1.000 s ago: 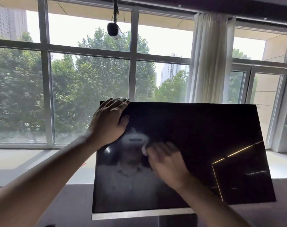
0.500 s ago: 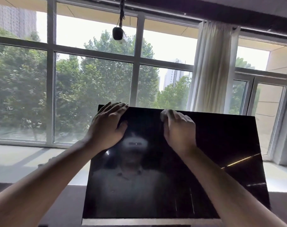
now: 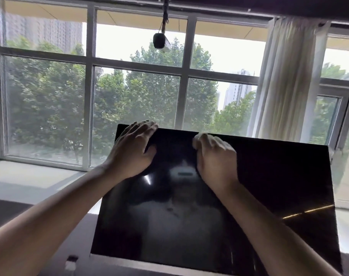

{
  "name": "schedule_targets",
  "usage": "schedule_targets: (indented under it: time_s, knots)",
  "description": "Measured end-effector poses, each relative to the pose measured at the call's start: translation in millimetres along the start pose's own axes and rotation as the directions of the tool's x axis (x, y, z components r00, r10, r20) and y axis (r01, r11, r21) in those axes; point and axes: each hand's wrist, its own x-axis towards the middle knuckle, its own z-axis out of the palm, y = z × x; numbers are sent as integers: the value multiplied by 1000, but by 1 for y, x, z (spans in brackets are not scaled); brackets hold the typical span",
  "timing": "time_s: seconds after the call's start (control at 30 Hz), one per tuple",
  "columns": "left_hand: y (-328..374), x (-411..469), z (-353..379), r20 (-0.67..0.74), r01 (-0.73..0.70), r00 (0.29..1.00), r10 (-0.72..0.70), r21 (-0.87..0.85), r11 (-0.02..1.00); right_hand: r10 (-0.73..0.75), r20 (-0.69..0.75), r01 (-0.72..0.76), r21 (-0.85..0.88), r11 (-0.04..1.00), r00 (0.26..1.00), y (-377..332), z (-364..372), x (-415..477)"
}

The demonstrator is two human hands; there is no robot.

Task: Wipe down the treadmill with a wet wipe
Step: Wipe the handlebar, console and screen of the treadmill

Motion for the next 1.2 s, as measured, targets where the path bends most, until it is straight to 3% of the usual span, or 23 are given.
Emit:
schedule_targets:
  time_s: [0.1,0.17,0.2,0.3,0.37,0.47,0.53,0.6,0.67,0.73,0.8,0.87,0.93,0.97,1.03,1.1,1.13,1.2]
  knots:
    - [18,6,4,39,3,999,-2,-20,1000,-329,183,316,95,944,926,-21,-7,-64]
    - [22,6,6,44,20,999,-18,-37,999,-392,215,388,62,919,894,-1,-21,-73]
    - [23,5,6,47,26,999,-24,-36,999,-343,185,348,7,937,921,12,-25,-65]
    - [23,3,9,51,35,998,-34,-17,999,-41,74,45,-44,998,996,23,-23,-28]
    - [23,2,10,41,44,998,-43,-9,999,1,97,-2,15,1000,995,1,-13,-33]
    - [25,0,11,38,48,998,-48,17,999,-328,287,305,122,944,900,-26,-10,-99]
    - [26,-4,12,38,30,999,-33,65,997,-453,328,446,100,889,829,-16,-27,-119]
    - [32,-18,14,0,32,999,-33,75,997,-363,278,375,11,927,890,4,-36,-101]
    - [41,-39,16,-82,23,996,-20,41,999,-135,149,144,-56,988,980,19,-37,-69]
    - [51,-65,18,-144,2,990,0,18,1000,27,121,-26,-9,1000,992,7,-34,-58]
    - [58,-91,20,-138,7,990,-6,6,1000,-85,199,78,39,996,976,-18,-24,-88]
    - [59,-117,20,-88,32,996,-34,-24,999,-347,341,329,111,938,874,-35,-24,-137]
    - [57,-147,20,20,116,993,-115,-57,992,-449,412,434,137,891,793,-28,-37,-158]
    - [56,-161,20,77,186,980,-181,-69,980,-405,401,405,89,910,822,-19,-41,-153]
    - [57,-183,24,173,315,939,-299,-75,946,-142,291,162,-46,986,946,-2,-44,-126]
    - [63,-196,27,262,413,888,-379,-86,907,89,207,-75,-72,995,974,-8,-42,-105]
    - [67,-200,30,311,458,858,-408,-106,883,109,203,-102,-44,994,973,-22,-41,-106]
    - [74,-207,34,390,523,807,-444,-123,843,-42,307,32,38,999,951,-55,-35,-135]
